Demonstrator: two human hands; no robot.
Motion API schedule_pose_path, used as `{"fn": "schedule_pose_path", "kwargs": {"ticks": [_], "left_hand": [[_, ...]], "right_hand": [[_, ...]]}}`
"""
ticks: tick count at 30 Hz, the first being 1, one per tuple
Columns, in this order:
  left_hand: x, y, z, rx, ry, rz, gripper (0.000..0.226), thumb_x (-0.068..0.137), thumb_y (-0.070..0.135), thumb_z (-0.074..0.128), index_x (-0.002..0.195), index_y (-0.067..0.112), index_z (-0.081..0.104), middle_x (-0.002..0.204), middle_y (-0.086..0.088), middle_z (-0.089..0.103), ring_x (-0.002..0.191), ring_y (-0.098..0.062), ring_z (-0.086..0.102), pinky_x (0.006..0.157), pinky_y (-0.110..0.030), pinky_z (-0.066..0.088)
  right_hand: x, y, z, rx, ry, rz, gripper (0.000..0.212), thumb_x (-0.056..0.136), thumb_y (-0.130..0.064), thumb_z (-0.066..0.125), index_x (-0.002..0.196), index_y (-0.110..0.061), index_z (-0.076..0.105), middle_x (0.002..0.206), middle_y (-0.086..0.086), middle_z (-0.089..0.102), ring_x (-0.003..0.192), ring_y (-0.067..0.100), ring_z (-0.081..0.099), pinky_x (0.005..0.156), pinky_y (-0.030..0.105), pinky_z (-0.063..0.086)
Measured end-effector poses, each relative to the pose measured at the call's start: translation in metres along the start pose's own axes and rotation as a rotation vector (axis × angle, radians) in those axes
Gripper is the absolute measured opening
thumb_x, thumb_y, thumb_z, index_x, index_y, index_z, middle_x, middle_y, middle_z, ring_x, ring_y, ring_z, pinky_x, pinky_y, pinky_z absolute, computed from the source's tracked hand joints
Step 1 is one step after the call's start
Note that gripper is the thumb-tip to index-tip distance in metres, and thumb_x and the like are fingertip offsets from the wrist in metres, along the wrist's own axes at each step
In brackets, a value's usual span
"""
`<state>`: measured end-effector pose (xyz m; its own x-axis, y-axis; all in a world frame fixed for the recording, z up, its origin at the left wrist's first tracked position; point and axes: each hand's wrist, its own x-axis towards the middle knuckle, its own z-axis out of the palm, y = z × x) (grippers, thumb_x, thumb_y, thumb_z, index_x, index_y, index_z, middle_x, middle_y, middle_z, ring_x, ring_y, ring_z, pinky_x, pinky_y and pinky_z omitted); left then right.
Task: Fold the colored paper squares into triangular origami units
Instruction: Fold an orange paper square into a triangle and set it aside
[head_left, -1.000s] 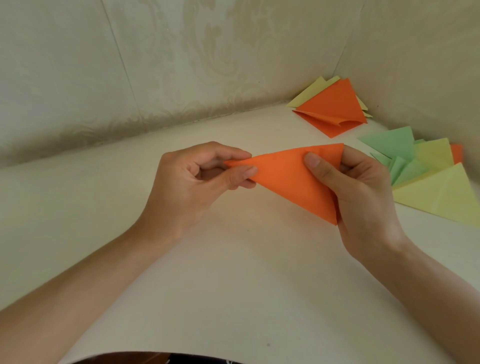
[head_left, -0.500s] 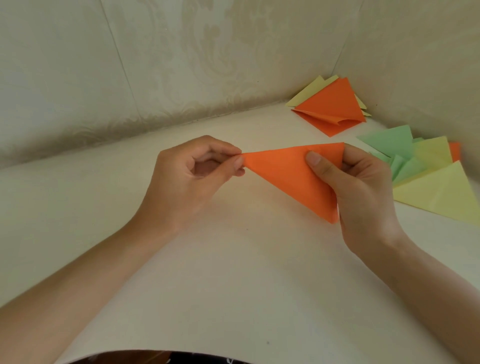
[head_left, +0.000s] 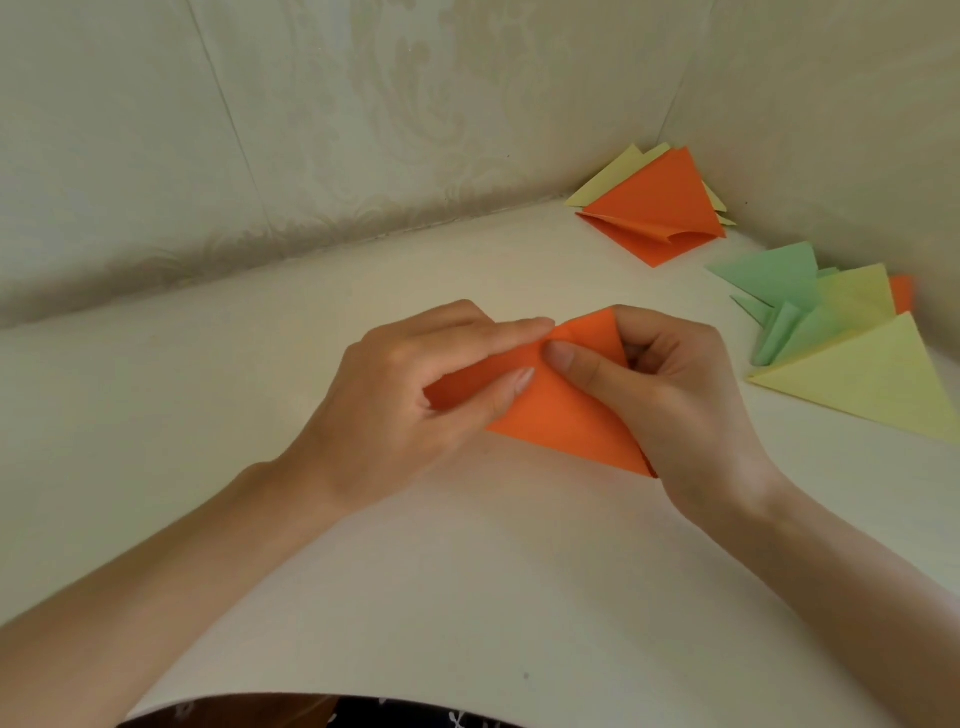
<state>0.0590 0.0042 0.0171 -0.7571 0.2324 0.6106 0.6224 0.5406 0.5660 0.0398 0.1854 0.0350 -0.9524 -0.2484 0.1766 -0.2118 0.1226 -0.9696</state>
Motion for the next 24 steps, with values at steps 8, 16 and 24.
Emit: {"fn": "schedule_pose_path", "kwargs": {"ticks": [8, 16, 24], "left_hand": [[0.000, 0.000, 0.001, -0.009, -0.009, 0.008, 0.030, 0.091, 0.026, 0.056, 0.120, 0.023, 0.062, 0.088, 0.012, 0.058, 0.077, -0.004, 0.057, 0.065, -0.023, 0.045], [-0.001, -0.015, 0.005, 0.235, -0.089, -0.034, 0.029, 0.089, 0.033, 0.050, 0.107, 0.021, 0.069, 0.104, 0.010, 0.058, 0.093, -0.009, 0.056, 0.076, -0.034, 0.048], [-0.005, -0.008, 0.015, 0.369, -0.381, 0.124, 0.041, 0.093, 0.037, 0.040, 0.114, 0.012, 0.066, 0.111, 0.000, 0.065, 0.096, -0.019, 0.060, 0.079, -0.034, 0.049]], "right_hand": [[0.001, 0.002, 0.001, -0.021, -0.002, -0.018, 0.020, 0.077, -0.022, 0.069, 0.074, -0.003, 0.064, 0.069, 0.022, 0.057, 0.061, 0.018, 0.049, 0.055, 0.030, 0.038], [0.020, 0.012, -0.018, -0.377, 0.045, 0.231, 0.024, 0.084, -0.018, 0.068, 0.074, 0.003, 0.062, 0.060, 0.007, 0.051, 0.053, 0.014, 0.043, 0.050, 0.024, 0.033], [0.017, 0.011, -0.011, -0.833, 0.022, 0.158, 0.020, 0.087, -0.024, 0.057, 0.067, -0.022, 0.052, 0.070, -0.006, 0.047, 0.075, 0.018, 0.047, 0.059, 0.031, 0.032]]}}
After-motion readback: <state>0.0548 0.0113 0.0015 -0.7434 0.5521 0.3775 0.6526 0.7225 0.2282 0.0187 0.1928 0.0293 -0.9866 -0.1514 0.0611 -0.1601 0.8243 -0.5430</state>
